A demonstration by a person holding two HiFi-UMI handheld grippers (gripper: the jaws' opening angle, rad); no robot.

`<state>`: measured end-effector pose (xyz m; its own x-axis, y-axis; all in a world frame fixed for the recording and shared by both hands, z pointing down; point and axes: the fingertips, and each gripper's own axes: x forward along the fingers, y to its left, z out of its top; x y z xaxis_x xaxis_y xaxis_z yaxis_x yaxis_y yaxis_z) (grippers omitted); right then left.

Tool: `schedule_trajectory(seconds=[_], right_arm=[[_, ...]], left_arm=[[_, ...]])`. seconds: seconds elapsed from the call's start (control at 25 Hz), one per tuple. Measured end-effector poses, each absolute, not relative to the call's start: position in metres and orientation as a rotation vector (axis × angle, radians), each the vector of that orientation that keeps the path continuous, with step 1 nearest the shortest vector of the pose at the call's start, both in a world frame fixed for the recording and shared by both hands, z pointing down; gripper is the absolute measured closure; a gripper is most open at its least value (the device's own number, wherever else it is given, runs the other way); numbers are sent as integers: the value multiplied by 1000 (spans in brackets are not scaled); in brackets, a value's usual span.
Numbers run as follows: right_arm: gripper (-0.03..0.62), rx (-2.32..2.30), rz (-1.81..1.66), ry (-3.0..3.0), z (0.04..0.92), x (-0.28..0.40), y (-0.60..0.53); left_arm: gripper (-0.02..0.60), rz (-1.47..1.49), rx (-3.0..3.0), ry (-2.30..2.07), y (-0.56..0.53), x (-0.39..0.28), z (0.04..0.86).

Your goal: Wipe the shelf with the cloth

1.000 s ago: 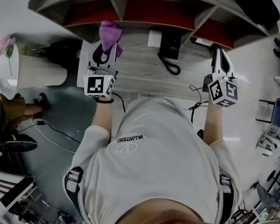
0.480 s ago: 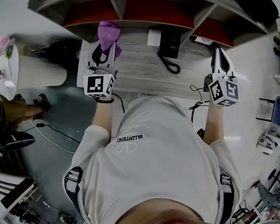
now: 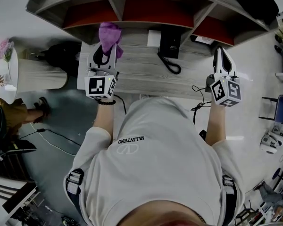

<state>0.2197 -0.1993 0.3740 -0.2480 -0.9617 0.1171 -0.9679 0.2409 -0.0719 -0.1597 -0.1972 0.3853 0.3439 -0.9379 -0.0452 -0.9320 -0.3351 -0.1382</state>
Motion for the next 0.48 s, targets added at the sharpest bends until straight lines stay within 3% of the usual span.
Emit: schedule_trajectory(seconds=[0.48], right_arm=[[595, 1899, 206, -2423, 377, 219, -200]], left_arm=[[477, -57, -2470, 1714, -200, -157, 387]])
